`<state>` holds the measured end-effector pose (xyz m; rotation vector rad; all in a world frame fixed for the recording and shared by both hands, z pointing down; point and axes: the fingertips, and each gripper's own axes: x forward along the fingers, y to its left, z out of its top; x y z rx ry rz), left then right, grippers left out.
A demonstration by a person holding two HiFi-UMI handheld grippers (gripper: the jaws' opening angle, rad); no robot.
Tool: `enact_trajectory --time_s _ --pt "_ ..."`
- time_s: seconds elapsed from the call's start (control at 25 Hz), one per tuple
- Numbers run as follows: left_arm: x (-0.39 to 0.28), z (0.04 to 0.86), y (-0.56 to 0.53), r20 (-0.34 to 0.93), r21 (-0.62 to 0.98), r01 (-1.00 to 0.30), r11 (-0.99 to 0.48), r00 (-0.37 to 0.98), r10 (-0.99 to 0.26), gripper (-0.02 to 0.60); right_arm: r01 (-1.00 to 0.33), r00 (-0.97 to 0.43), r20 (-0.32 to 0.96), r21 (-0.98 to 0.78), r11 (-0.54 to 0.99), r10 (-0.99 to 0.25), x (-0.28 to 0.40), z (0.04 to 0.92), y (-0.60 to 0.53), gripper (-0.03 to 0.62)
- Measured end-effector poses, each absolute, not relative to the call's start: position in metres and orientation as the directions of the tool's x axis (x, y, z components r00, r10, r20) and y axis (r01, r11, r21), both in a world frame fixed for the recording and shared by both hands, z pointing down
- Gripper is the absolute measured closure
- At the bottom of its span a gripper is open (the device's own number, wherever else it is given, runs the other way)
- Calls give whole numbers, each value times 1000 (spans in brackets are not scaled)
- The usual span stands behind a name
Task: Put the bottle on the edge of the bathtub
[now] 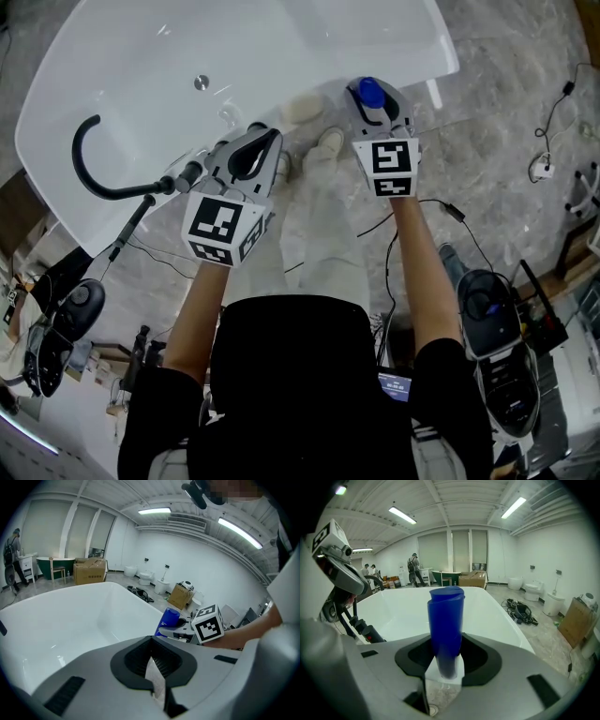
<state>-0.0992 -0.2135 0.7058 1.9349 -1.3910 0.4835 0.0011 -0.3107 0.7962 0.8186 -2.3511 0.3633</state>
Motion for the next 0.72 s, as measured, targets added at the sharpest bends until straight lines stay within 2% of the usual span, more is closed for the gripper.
enact_trajectory --time_s 0.72 --pt "-86 728 -183 653 329 -917 -224 392 -648 568 -648 -628 584 -26 761 -515 4 806 -279 431"
